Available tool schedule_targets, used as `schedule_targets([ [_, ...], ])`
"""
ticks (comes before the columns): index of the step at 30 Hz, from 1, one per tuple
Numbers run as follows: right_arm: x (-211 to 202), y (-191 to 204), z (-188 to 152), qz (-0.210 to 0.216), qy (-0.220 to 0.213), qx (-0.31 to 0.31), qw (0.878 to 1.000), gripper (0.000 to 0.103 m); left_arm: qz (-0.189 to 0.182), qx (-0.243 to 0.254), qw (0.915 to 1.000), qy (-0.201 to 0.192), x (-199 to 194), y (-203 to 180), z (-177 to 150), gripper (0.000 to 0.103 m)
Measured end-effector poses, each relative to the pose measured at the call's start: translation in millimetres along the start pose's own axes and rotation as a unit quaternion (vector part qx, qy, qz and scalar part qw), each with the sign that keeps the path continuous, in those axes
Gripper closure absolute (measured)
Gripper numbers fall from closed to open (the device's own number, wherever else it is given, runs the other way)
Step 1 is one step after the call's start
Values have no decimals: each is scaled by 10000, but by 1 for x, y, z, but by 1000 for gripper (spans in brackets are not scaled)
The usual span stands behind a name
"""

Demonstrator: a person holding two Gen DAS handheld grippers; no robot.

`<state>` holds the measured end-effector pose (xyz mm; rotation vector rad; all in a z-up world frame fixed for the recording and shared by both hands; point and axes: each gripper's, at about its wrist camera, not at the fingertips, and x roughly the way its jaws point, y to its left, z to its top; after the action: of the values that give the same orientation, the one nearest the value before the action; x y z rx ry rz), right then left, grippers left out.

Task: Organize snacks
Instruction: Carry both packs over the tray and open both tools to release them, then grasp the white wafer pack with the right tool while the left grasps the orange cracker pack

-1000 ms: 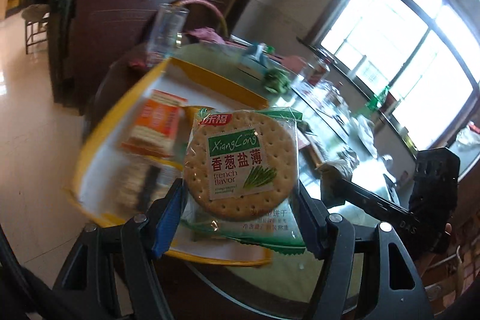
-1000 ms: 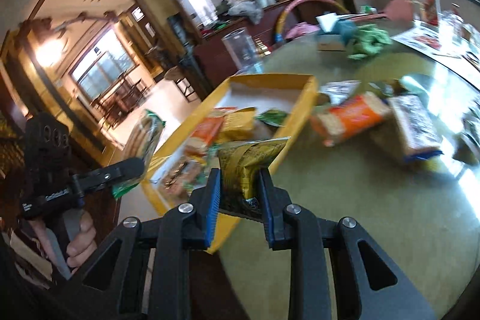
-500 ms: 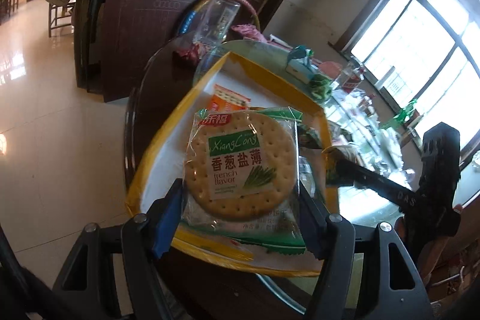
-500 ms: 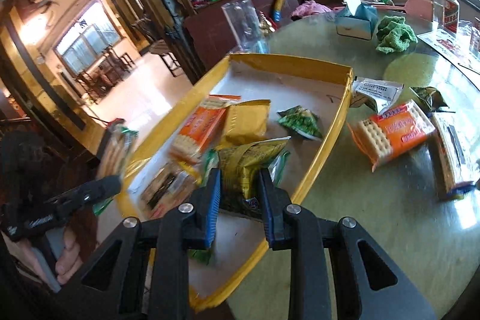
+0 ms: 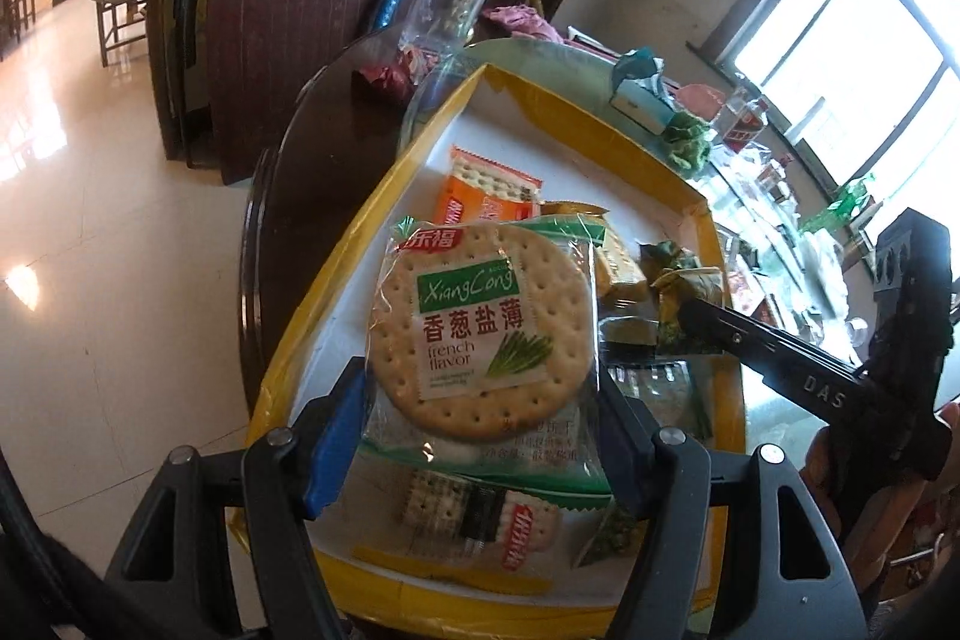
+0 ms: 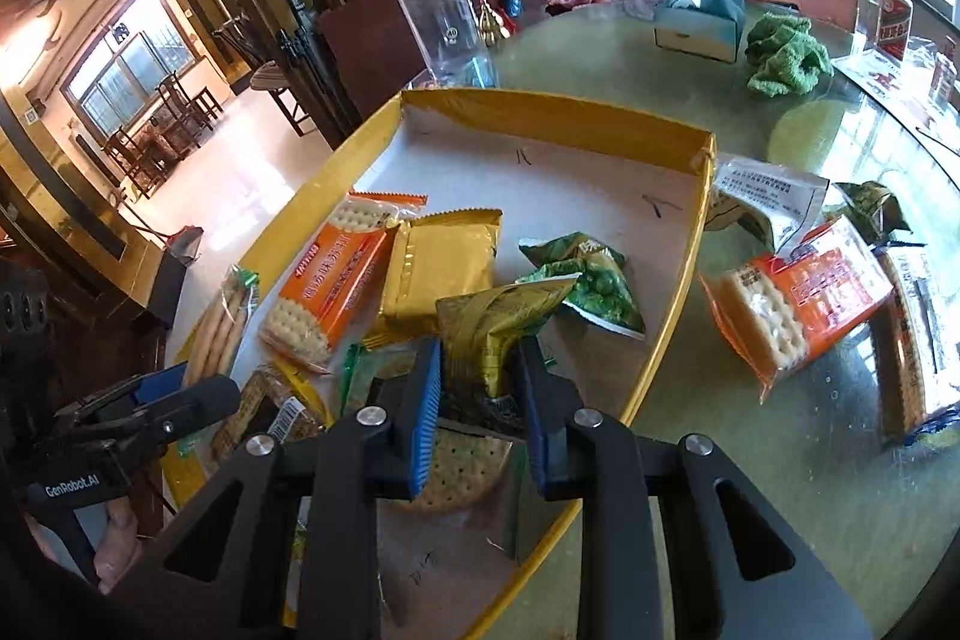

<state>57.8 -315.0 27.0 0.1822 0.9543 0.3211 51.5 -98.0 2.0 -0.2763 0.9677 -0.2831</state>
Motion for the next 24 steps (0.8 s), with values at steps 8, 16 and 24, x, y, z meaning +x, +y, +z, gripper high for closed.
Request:
schedule_targets([
  [8,-3,0,1,73,-36,10,10000,63,332,348,9988,116,4,-7,-4,28],
  [16,-43,-1,-10,296,-517,3,9982,40,222,191,9993,-236,-24,0,-16,23],
  [24,-97,-44,-44,602,-1053,370,9919,23,327,362,9969,-624,-42,-41,-39,23],
])
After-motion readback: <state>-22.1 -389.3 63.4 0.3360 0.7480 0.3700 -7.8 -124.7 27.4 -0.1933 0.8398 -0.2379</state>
